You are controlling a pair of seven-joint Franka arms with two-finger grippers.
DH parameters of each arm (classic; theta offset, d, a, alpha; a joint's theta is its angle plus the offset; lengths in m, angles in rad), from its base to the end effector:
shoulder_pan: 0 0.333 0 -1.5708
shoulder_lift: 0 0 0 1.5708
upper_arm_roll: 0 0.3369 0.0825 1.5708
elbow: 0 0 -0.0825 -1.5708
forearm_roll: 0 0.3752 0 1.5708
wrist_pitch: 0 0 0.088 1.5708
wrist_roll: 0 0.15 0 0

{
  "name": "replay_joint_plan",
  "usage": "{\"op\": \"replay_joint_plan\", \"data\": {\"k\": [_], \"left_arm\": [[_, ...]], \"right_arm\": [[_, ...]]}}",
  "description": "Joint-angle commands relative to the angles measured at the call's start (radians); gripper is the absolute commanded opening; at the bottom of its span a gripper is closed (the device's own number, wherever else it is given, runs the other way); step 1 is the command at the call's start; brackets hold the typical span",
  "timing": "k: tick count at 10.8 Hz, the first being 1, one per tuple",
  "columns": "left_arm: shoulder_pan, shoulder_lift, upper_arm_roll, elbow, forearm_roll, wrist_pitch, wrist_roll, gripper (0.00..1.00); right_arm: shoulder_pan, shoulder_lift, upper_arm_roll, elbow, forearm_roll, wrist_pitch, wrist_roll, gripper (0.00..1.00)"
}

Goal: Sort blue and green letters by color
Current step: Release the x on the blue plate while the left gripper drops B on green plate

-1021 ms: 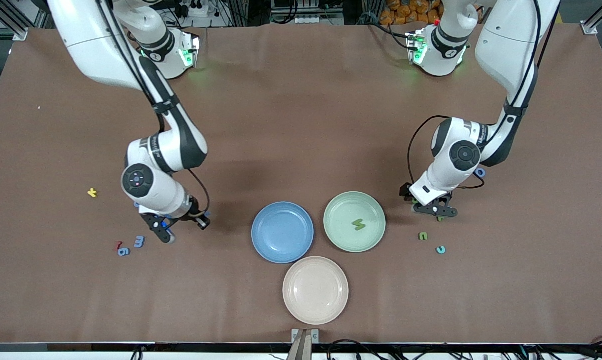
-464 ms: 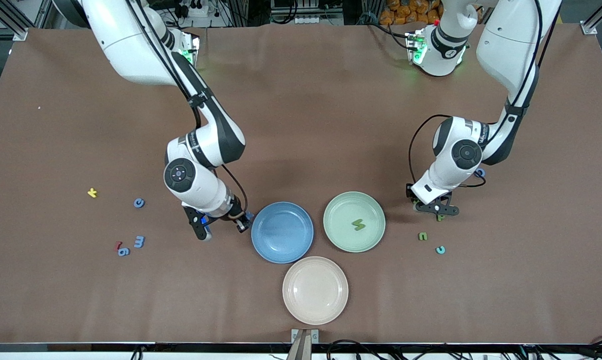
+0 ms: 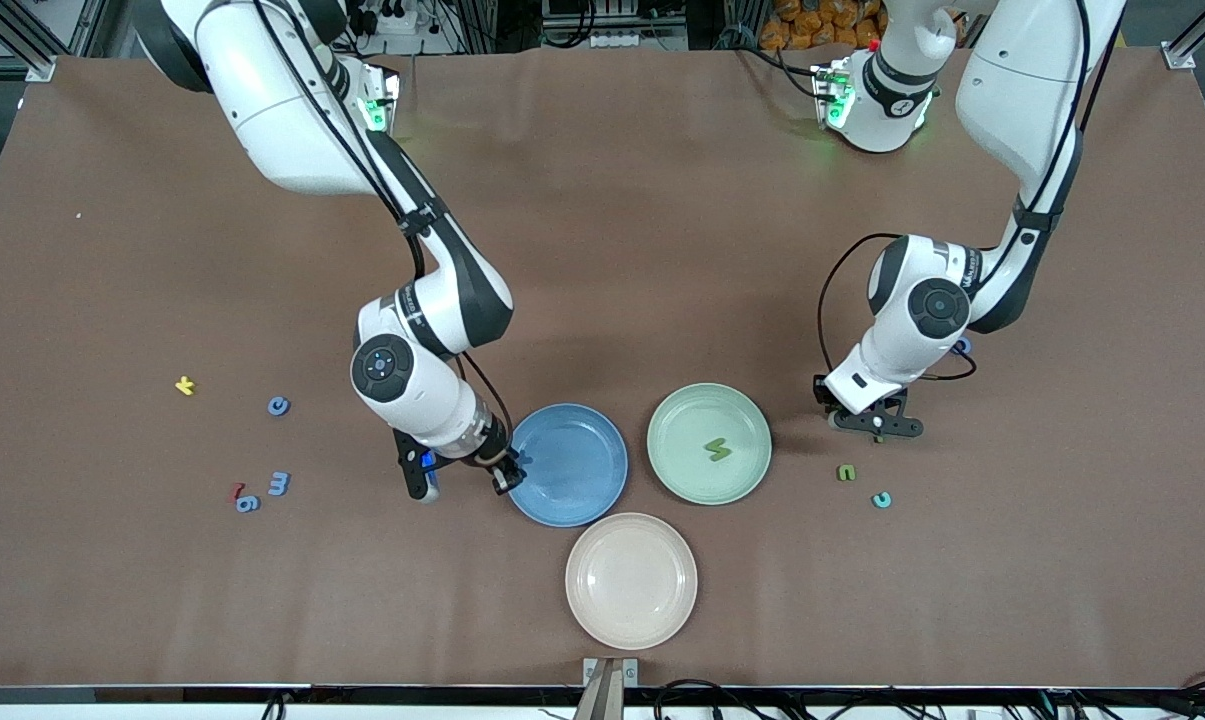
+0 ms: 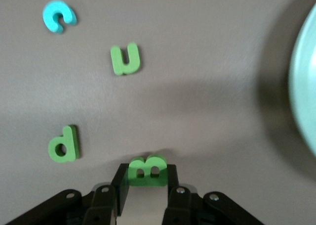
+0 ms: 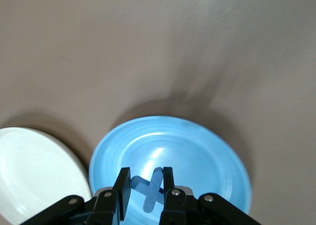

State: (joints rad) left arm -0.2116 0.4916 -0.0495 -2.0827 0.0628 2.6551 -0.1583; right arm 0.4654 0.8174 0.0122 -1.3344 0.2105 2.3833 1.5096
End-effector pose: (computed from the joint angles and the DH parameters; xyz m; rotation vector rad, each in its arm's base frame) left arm 0.5823 -0.1562 0.1769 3.1214 -0.2350 0.1282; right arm 0.6914 0.3646 0.2414 -2.3783 1.5808 0.0243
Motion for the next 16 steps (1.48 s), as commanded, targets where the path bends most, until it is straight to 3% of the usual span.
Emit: {"op": "replay_joint_plan", "data": {"k": [1, 2, 5, 7, 8, 9, 10, 13, 16], "left_arm": [[-0.026, -0.022, -0.006, 0.137, -0.078, -0.162, -0.018, 0.0], [-0.05, -0.015, -0.004, 0.174, -0.107, -0.182, -0.044, 0.0], [-0.144, 0.053, 0.002, 0.306, -0.126, -0.218, -0.228, 0.0], [-0.189, 0.106, 0.002, 0.377, -0.126, -0.219, -0.335, 0.0], [-0.204, 0.125, 0.002, 0.404, -0.126, -0.219, -0.378, 0.0], [-0.213, 0.143, 0.002, 0.42, -0.126, -0.219, -0.404, 0.21], [-0.216, 0.147, 0.002, 0.426, -0.114, -0.219, -0.412, 0.99], [-0.169, 0.105, 0.003, 0.406, -0.054, -0.268, -0.318, 1.0], [-0.074, 0.045, 0.003, 0.34, -0.054, -0.325, -0.094, 1.0]], "right_arm": [[0.009, 0.08, 0.012, 0.107, 0.009, 0.036, 0.066, 0.86], [0.012, 0.078, 0.012, 0.104, 0.007, 0.036, 0.067, 1.0], [0.006, 0.077, 0.009, 0.1, -0.019, 0.028, 0.049, 1.0], [-0.036, 0.074, 0.008, 0.08, -0.114, -0.037, -0.067, 1.0], [-0.08, 0.071, 0.008, 0.074, -0.114, -0.076, -0.153, 1.0], [-0.115, 0.065, 0.008, 0.055, -0.114, -0.11, -0.255, 1.0], [-0.146, 0.051, 0.008, 0.026, -0.115, -0.128, -0.349, 1.0], [-0.186, 0.029, -0.058, -0.031, -0.172, -0.157, -0.573, 1.0], [-0.188, -0.02, -0.123, -0.136, -0.178, -0.155, -0.767, 1.0]]}}
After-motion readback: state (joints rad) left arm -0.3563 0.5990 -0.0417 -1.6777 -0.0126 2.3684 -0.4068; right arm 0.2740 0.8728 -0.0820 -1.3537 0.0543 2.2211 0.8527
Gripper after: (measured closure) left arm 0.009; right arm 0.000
